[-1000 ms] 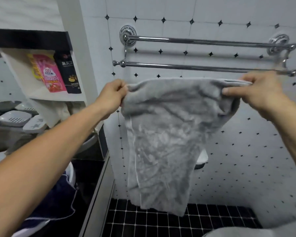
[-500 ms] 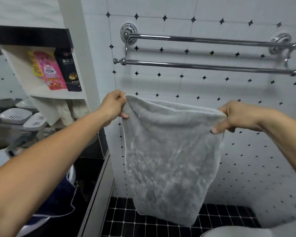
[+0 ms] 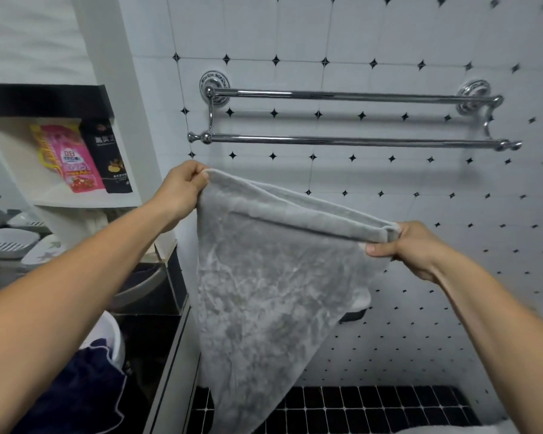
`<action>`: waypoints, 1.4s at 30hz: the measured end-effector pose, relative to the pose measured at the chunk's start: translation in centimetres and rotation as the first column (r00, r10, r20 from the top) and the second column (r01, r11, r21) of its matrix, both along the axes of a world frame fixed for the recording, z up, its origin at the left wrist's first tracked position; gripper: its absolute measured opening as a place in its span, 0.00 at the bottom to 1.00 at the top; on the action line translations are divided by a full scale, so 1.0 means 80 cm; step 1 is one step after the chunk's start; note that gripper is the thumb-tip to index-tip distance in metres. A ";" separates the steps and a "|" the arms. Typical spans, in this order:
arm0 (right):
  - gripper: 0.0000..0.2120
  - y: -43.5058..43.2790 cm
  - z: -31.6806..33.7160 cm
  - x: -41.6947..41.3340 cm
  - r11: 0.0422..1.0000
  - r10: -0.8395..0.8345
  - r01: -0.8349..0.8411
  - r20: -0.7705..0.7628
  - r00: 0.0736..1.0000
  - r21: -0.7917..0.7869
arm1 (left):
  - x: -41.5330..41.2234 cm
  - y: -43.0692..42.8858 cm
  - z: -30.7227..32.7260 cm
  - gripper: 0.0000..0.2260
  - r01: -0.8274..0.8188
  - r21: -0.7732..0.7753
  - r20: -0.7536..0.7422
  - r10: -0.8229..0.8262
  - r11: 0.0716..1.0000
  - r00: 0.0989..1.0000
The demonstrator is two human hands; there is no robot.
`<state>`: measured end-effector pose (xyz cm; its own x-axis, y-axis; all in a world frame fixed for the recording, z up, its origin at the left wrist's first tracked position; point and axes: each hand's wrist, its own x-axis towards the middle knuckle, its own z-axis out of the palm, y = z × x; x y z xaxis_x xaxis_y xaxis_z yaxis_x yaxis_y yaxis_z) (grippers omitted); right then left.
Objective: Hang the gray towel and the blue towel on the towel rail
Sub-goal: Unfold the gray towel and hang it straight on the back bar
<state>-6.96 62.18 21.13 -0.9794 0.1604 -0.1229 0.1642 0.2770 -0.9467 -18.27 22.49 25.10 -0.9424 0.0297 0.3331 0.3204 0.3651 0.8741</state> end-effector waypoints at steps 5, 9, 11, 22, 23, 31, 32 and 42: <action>0.19 -0.012 0.006 -0.002 0.997 -0.031 0.036 -0.069 0.997 0.068 | 0.002 -0.009 0.002 0.10 -0.009 0.006 -0.022 0.010 1.000 1.000; 0.17 -0.023 0.030 0.004 0.995 -0.022 -0.004 -0.270 0.963 -0.095 | 0.008 -0.017 0.006 0.10 -0.018 0.059 -0.042 0.021 0.998 0.999; 0.18 -0.026 0.041 0.010 0.979 -0.040 -0.034 -0.349 0.936 -0.202 | 0.013 -0.021 0.011 0.09 -0.014 0.136 -0.052 0.021 0.991 0.998; 0.10 -0.015 0.087 0.043 0.776 0.451 -0.211 -0.289 0.844 0.595 | 0.021 -0.023 -0.012 0.10 -0.065 0.088 0.049 0.061 0.994 0.997; 0.09 -0.015 0.090 0.043 0.767 0.453 -0.213 -0.275 0.848 0.605 | 0.020 -0.023 -0.010 0.10 -0.063 0.094 0.043 0.059 0.994 0.997; 0.15 -0.010 0.095 0.057 0.807 0.496 -0.348 -0.228 0.838 0.477 | 0.019 -0.021 -0.001 0.06 -0.058 0.127 -0.005 0.059 0.990 0.998; 0.15 -0.008 0.094 0.055 0.793 0.485 -0.333 -0.197 0.852 0.510 | 0.020 -0.023 0.001 0.07 -0.053 0.116 -0.024 0.056 0.992 0.998; 0.09 0.017 0.100 0.039 0.785 0.384 -0.267 -0.102 0.918 0.558 | 0.037 -0.036 0.008 0.11 0.133 -0.015 -0.057 -0.134 0.991 0.989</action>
<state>-3.86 63.53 29.16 -0.9777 -0.1907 0.0883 -0.2022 0.7400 -0.6415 -15.28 19.58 25.74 -0.9090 0.1581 0.3858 0.4168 0.3252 0.8488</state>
